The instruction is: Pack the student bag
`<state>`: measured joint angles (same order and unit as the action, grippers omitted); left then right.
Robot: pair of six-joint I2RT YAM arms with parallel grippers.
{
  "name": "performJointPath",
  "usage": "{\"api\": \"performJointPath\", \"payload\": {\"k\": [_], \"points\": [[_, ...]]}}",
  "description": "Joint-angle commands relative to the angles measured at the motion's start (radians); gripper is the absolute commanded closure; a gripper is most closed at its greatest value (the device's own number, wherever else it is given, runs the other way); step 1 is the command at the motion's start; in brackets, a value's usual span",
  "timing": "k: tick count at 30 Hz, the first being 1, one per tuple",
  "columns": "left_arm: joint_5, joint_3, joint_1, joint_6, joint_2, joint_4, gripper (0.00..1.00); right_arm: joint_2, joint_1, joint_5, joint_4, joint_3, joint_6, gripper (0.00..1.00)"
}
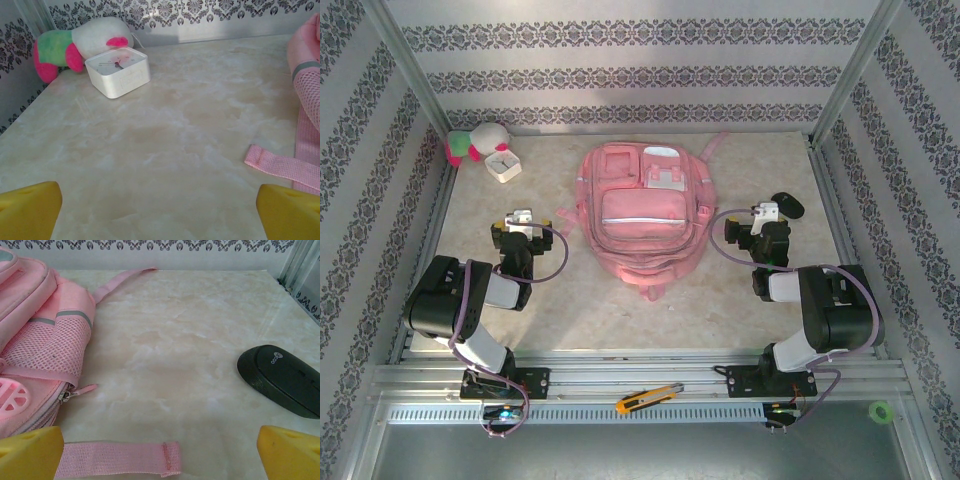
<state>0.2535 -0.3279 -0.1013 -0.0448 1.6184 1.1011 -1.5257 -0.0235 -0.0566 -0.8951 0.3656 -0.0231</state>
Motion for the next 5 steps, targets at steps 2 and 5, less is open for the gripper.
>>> {"api": "performJointPath", "payload": {"k": [2,5], "points": [[-0.039,-0.028,0.036,0.038,-0.018,-0.071,0.01,0.001,0.002,-0.011,-0.041,0.012,-0.011,0.02],[-0.04,-0.025,0.034,0.036,-0.018,-0.067,0.01,0.0,0.002,-0.009,-0.041,0.012,-0.011,0.02]]}}
